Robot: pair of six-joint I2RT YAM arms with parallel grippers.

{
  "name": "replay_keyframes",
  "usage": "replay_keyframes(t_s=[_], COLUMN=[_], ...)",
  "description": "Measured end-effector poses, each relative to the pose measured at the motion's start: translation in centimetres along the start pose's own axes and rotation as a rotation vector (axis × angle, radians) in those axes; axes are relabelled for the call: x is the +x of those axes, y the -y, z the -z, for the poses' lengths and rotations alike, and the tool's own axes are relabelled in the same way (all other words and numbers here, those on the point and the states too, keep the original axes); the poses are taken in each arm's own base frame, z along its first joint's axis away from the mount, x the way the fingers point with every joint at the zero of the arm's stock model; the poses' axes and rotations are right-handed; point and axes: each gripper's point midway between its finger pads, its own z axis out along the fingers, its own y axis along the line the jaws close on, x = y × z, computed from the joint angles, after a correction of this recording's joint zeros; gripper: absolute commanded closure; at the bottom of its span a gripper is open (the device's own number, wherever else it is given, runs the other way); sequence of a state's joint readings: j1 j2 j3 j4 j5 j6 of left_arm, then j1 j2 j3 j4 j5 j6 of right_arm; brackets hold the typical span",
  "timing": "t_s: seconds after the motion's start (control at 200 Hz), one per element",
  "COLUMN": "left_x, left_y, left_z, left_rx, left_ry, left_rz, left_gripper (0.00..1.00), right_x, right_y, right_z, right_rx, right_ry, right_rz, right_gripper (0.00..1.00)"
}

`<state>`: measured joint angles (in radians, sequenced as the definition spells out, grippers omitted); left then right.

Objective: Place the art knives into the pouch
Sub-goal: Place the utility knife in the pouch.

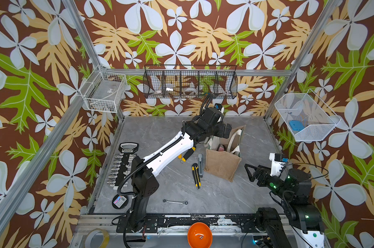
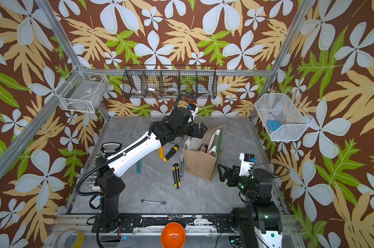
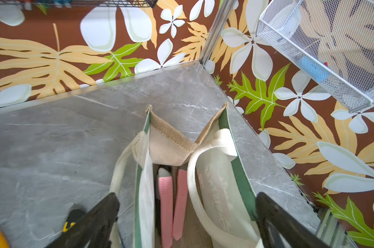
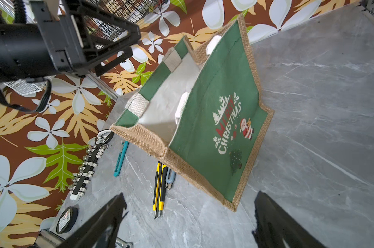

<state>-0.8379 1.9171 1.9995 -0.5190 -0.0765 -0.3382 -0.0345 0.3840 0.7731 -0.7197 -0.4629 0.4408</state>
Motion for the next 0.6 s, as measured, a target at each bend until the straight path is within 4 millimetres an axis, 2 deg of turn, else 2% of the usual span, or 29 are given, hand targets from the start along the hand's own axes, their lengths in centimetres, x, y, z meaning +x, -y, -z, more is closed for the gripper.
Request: replay_keyframes(t_s=[0.33,0.41,0.601], left_x=[3.0,4.6,9.7], left_y=[-5.5,-7.5,-11.6], left_z=[8.8,10.3,13.2], left_rx=[-0.141,-0.166,-0.185], left_ry=[0.08,0.094,0.091], left_rz=[0.049,0.09,0.198], left_gripper=[0.0,0.0,0.0], right_x=[-3.8,-4.8,-7.2], right_y=[-1.5,-1.8,-3.2], right_z=[-0.3,-0.7,-1.6], right_rx=[-0.016,-0.021,-0.054], right_ry=[0.016,0.016,0.015], right_rz=[0.009,0.006,0.003], right_gripper=[0.09,0.1,0.12])
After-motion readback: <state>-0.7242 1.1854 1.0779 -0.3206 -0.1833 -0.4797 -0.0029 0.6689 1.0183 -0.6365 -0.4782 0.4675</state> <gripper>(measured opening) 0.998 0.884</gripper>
